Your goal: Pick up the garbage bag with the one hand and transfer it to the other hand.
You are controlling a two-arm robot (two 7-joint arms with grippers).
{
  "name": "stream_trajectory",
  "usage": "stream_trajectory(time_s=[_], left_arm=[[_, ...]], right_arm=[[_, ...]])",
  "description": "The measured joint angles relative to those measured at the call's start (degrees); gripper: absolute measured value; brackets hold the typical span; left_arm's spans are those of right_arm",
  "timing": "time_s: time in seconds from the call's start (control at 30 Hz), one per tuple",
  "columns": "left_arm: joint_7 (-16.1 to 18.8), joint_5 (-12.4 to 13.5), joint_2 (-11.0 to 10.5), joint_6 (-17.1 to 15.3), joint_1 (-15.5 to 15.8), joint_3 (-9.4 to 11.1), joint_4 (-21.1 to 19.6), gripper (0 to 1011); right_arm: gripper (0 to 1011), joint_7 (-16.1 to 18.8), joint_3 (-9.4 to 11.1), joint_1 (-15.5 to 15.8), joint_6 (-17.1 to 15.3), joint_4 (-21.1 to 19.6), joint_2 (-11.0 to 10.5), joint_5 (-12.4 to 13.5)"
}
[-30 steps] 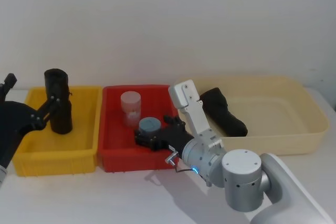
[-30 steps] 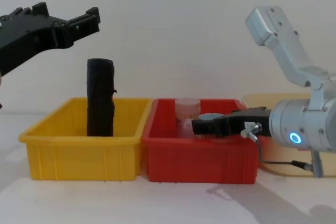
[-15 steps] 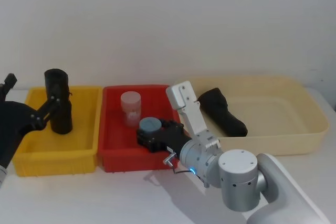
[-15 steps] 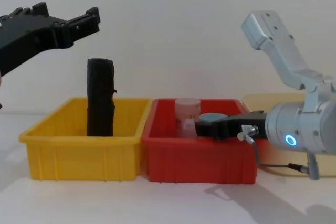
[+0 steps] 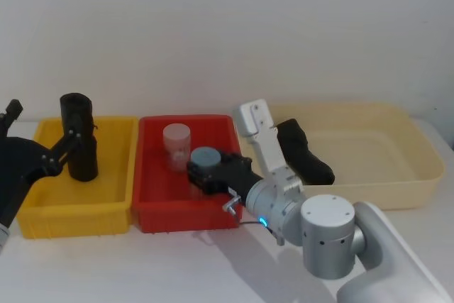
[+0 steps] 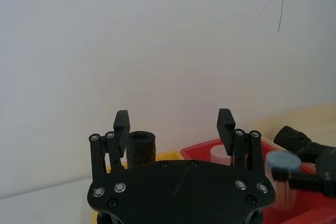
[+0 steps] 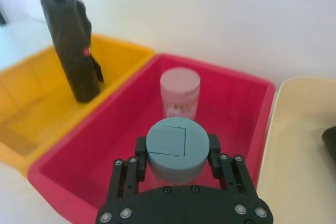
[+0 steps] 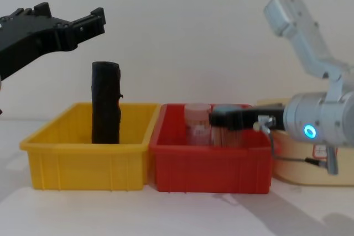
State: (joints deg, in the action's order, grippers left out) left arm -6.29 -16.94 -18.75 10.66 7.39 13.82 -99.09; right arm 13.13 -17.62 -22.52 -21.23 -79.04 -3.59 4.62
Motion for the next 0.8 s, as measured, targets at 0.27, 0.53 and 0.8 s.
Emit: stream_trajectory(time_s=[0.27, 0.53, 0.8], left_arm=[[0.00, 0.00, 0.00, 0.00, 0.00, 0.00, 0.01, 1001], [0.00, 0.00, 0.00, 0.00, 0.00, 0.00, 0.00, 1001], [0.00, 0.00, 0.00, 0.00, 0.00, 0.00, 0.01, 1002]], right_arm=[[666, 0.13, 2.55, 0.19, 0.19, -3.92, 0.27, 2.41], [665, -1.38, 6.08, -0.28, 1.07, -6.67, 0.24, 4.12], [665, -3.59, 8.48, -1.25, 1.96, -6.38, -0.54, 4.33]])
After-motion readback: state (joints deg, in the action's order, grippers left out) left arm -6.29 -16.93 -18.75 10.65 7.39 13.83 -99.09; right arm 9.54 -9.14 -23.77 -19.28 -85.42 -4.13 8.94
